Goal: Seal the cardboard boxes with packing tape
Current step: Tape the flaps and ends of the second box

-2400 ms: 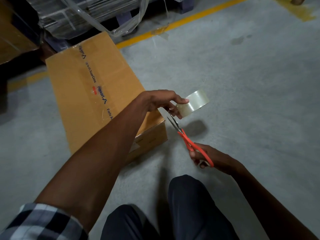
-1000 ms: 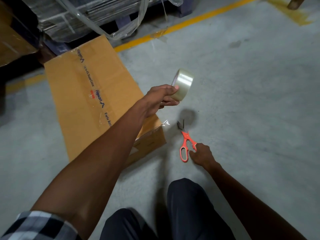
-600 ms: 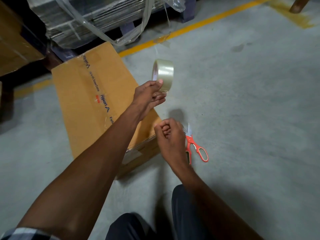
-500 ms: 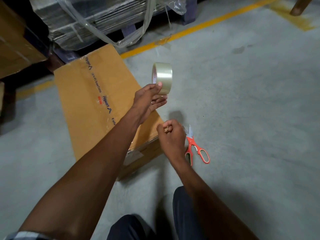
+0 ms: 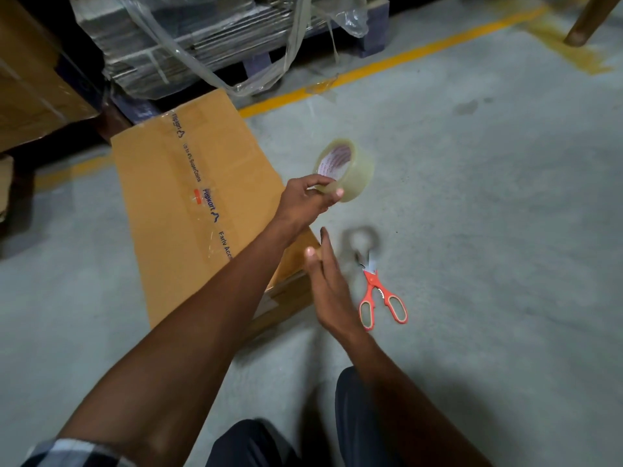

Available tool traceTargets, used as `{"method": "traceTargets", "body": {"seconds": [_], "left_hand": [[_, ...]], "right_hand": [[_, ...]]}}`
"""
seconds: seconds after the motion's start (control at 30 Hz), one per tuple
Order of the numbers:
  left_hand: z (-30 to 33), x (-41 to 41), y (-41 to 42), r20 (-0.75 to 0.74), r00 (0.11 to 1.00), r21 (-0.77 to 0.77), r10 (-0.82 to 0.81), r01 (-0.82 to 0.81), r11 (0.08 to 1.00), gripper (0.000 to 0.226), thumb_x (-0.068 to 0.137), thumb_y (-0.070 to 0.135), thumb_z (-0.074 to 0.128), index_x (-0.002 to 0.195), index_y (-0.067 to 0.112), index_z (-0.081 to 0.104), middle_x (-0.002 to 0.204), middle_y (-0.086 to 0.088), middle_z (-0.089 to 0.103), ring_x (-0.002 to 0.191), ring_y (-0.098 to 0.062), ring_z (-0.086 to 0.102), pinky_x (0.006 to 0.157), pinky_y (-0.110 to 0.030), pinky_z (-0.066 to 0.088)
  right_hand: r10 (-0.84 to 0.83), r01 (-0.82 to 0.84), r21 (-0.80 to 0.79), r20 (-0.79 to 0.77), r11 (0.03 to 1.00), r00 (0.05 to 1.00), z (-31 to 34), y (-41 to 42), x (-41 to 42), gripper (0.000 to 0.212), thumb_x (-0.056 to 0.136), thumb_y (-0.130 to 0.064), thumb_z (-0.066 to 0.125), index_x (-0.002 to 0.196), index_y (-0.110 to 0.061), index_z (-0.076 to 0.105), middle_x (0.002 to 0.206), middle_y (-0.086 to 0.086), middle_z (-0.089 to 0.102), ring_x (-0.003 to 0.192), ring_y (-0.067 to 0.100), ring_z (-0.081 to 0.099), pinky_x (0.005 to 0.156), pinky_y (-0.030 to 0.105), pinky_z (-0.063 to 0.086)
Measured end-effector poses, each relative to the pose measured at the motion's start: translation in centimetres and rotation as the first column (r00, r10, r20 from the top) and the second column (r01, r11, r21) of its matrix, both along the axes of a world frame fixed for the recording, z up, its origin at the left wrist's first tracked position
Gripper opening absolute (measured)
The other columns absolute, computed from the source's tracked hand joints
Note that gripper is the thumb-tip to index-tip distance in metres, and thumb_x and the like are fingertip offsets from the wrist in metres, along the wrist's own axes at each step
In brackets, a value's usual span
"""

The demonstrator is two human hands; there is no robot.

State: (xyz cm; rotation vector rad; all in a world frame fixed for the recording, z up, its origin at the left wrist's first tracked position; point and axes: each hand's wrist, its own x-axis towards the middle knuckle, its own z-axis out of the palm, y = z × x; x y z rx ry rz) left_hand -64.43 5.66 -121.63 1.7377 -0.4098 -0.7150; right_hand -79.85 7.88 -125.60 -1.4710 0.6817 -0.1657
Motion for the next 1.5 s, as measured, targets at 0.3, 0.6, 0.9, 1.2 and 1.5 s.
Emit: {"method": "traceTargets", "body": {"seconds": [0.3,0.6,0.9,1.2,1.5], "left_hand": [[-0.5,-1.3,0.3,0.552,0.611,0.434,-0.567,0.371,0.821,0.024,0.086,0.006,0.075,0.107,0.016,0.071,0.106,-0.002,0.069,0.099,-0.026,0.056,0.090,-0.038,0.046],[-2.8,-11.7,-1.2,0.306,0.779,0.456,-0.548,0.385,0.802,0.103,0.088,-0.005,0.058,0.163,0.017,-0.009,0.170,-0.017,-0.014,0.158,-0.031,-0.011,0.126,-0.039,0.005],[-9.7,-17.6,1.0,0.092,0.918,0.362,-0.385,0.330,0.872,0.088,0.093,0.017,0.041,0.161,0.013,-0.016,0.170,-0.003,-0.019,0.158,-0.019,-0.013,0.129,-0.041,0.004],[-12.7,-18.7,3.5,-0.166,0.956,0.355,-0.240,0.285,0.890,0.066,0.095,0.023,0.050,0.157,0.036,0.033,0.147,0.000,0.055,0.133,-0.025,0.054,0.111,-0.042,0.045],[-11.1,-18.5,8.9,-0.217,0.950,0.207,0.226,-0.182,0.961,0.025,0.091,0.003,0.064,0.101,0.021,0.078,0.090,0.009,0.079,0.088,-0.009,0.074,0.086,-0.039,0.061]], "right_hand": [[-0.414,0.433,0.373,-0.132,0.821,0.900,1.4,-13.2,-0.1,0.073,0.089,-0.069,0.056,0.147,-0.026,0.046,0.136,0.008,0.054,0.114,0.025,0.062,0.090,0.042,0.058],[-0.639,0.707,0.385,-0.308,0.593,0.705,-1.5,-11.6,-1.2,0.031,0.095,0.004,0.042,0.118,0.008,0.062,0.091,0.018,0.065,0.070,0.024,0.065,0.048,0.024,0.054],[-0.500,0.642,0.027,-0.601,0.766,0.623,-8.3,-10.8,-4.9,0.048,0.102,-0.027,0.057,0.134,0.008,0.057,0.132,0.023,0.063,0.118,0.037,0.062,0.077,0.031,0.043],[-0.485,0.404,-0.291,-0.680,0.867,0.551,-10.5,-10.5,-6.6,0.039,0.104,-0.023,0.047,0.126,0.006,0.062,0.133,0.025,0.061,0.125,0.045,0.054,0.106,0.046,0.044],[-0.467,0.313,-0.350,-0.723,0.883,0.509,-11.2,-9.6,-7.0,0.046,0.098,-0.035,0.051,0.134,-0.004,0.053,0.137,0.024,0.052,0.129,0.042,0.045,0.110,0.046,0.035]]}}
